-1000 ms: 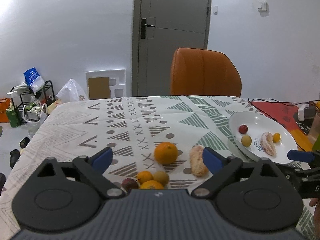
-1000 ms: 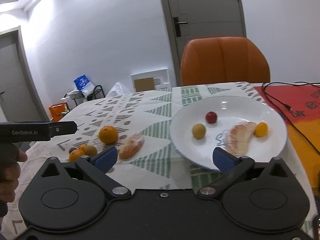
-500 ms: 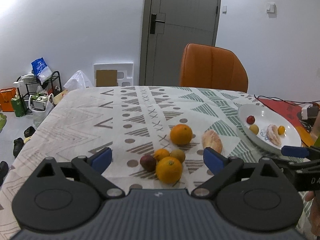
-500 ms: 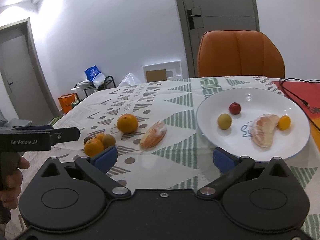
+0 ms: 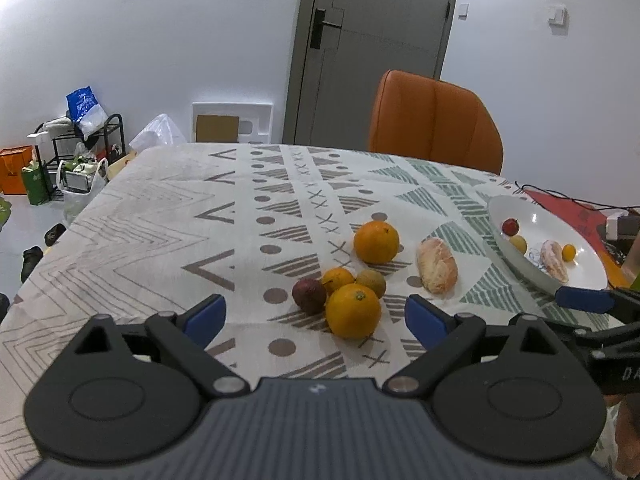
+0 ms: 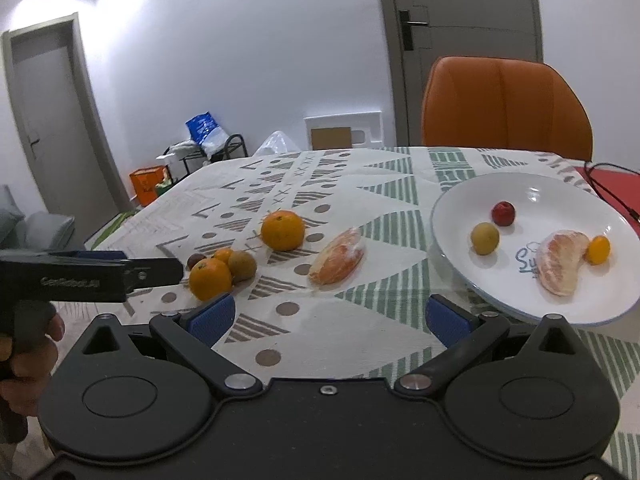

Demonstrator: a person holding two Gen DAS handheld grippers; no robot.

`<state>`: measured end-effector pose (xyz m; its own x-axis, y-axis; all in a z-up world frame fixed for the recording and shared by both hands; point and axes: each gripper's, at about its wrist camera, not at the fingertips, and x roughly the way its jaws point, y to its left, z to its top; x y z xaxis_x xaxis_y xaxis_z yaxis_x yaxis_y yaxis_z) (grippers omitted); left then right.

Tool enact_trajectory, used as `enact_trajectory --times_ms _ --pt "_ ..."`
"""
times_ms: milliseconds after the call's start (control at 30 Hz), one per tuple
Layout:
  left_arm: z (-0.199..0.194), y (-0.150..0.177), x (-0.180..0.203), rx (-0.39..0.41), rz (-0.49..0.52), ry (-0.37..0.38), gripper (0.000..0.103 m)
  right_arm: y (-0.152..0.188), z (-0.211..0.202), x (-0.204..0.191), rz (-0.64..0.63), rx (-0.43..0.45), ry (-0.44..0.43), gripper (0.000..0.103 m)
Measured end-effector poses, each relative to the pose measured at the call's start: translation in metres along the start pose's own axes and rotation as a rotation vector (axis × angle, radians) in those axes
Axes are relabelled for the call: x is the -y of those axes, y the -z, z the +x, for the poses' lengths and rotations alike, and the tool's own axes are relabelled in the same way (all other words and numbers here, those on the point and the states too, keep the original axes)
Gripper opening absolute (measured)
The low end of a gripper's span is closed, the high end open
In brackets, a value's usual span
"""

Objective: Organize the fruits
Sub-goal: 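Close the left tool around a large orange in the fruit pile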

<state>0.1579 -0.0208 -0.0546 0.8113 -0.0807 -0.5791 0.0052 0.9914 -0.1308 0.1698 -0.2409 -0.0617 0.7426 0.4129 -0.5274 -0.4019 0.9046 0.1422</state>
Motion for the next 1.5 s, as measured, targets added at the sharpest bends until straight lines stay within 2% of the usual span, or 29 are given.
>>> enact_trajectory --times_ms 100,433,600,733,1267,1367,1500 --pt "0.004 0.001 -0.001 -0.008 -0.023 0.013 0.091 0.000 0.003 -0.001 -0.010 -0.005 0.002 0.103" --pt "0.023 -0.001 0.004 -0.057 -0.056 0.038 0.063 0.001 0.015 0.002 -0.003 -0.026 -0.007 0.096" --pt "0.033 -0.002 0.006 -0.075 -0.070 0.049 0.058 -0.003 0.019 0.002 -0.022 -0.030 -0.004 0.093" --pt "0.042 0.000 0.006 -0.104 -0.085 0.072 0.036 -0.006 0.023 0.002 -0.020 -0.029 -0.009 0.093" --pt "0.022 -0.013 -0.026 -0.048 -0.110 0.014 0.036 -0.011 0.048 -0.017 -0.055 -0.055 -0.040 0.092" --pt "0.019 -0.015 -0.032 -0.036 -0.117 0.002 0.036 -0.015 0.052 -0.018 -0.050 -0.058 -0.035 0.085" --pt "0.016 -0.013 -0.041 -0.032 -0.133 -0.015 0.036 -0.019 0.060 -0.020 -0.060 -0.067 -0.007 0.082"
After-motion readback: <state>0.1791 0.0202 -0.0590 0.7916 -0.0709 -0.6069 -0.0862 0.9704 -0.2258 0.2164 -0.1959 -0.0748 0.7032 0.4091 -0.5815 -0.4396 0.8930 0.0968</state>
